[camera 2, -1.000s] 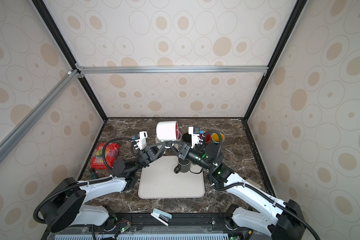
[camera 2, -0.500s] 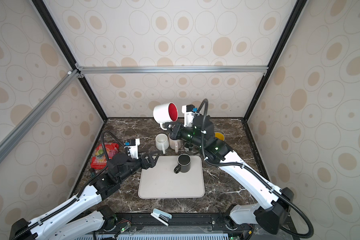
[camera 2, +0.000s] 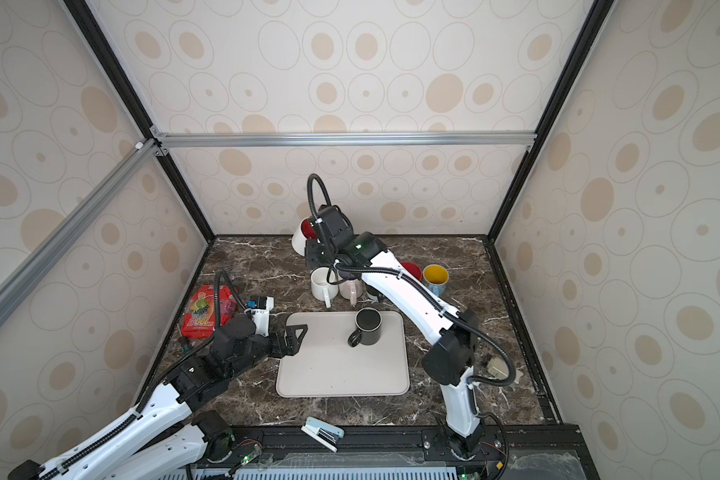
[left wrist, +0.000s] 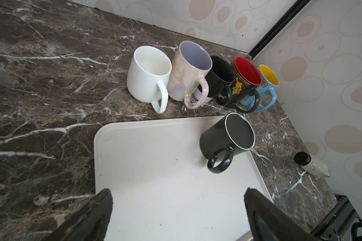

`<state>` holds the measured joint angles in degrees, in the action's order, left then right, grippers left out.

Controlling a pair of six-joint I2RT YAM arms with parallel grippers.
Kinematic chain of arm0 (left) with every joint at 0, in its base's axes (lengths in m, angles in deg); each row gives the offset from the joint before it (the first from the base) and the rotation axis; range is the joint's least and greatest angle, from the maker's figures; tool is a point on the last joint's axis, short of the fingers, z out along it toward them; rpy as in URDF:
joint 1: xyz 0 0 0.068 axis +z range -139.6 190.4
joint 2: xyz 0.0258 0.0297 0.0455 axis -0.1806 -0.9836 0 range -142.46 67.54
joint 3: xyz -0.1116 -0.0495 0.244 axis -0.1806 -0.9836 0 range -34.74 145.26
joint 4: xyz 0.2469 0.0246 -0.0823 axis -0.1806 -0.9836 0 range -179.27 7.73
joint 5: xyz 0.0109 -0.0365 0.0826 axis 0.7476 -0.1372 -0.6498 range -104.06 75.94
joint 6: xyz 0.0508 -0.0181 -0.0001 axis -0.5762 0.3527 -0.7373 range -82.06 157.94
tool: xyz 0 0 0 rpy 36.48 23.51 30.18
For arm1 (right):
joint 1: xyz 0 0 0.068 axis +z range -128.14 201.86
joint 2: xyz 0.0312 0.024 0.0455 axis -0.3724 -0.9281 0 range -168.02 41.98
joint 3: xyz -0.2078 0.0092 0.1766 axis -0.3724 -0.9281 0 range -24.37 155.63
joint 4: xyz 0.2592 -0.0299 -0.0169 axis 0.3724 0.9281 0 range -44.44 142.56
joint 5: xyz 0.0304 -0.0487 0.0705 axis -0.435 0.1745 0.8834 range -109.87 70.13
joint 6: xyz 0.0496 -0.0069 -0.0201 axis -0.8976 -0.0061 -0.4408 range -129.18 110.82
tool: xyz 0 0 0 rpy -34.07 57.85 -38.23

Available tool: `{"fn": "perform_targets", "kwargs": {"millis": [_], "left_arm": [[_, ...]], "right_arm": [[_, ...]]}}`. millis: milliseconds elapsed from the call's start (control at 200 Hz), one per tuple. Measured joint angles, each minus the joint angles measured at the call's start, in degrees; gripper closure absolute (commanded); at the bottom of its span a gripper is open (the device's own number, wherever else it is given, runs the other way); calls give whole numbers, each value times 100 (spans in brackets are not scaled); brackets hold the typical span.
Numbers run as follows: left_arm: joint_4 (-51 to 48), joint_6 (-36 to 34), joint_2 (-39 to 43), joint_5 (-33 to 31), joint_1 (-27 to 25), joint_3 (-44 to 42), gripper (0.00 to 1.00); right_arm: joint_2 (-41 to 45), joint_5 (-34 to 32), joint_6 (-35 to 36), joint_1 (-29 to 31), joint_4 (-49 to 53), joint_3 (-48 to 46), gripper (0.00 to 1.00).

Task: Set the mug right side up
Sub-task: 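Carry the red-lined mug toward the white mug with the right gripper while the left withdraws, then lower the red-lined mug upright beside the white mug with the right gripper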

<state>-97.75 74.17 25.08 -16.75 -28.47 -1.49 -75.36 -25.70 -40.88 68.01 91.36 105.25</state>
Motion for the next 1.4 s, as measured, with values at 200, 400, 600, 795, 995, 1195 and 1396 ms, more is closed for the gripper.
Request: {"fn": "perform_targets", "kwargs": {"millis": [200,400,600,795,995,1195,1396], "left_arm": [[-328,90,251,4,0,0,2],[-391,186,466,55,0,-2,2],[-391,212,474,131,0,-70,2],[-391,214,511,129,0,-101,2],[-369,284,682,133,0,-219,2],[-334,319,673,151,0,-282,2],[-219,326,649,181,0,-321,2]], "right_arm": [[-1156,-177,208,199,625,1388,100],[-1864,-140,275,337,807,1703,100],[-2365,-42,264,404,863,1829,100],[-2697,-35,245,409,828,1967,100],[-3045,-37,195,409,734,2142,100],[-3314,-118,114,409,678,2166,100],[-3379,-348,111,409,680,2173,100]]}}
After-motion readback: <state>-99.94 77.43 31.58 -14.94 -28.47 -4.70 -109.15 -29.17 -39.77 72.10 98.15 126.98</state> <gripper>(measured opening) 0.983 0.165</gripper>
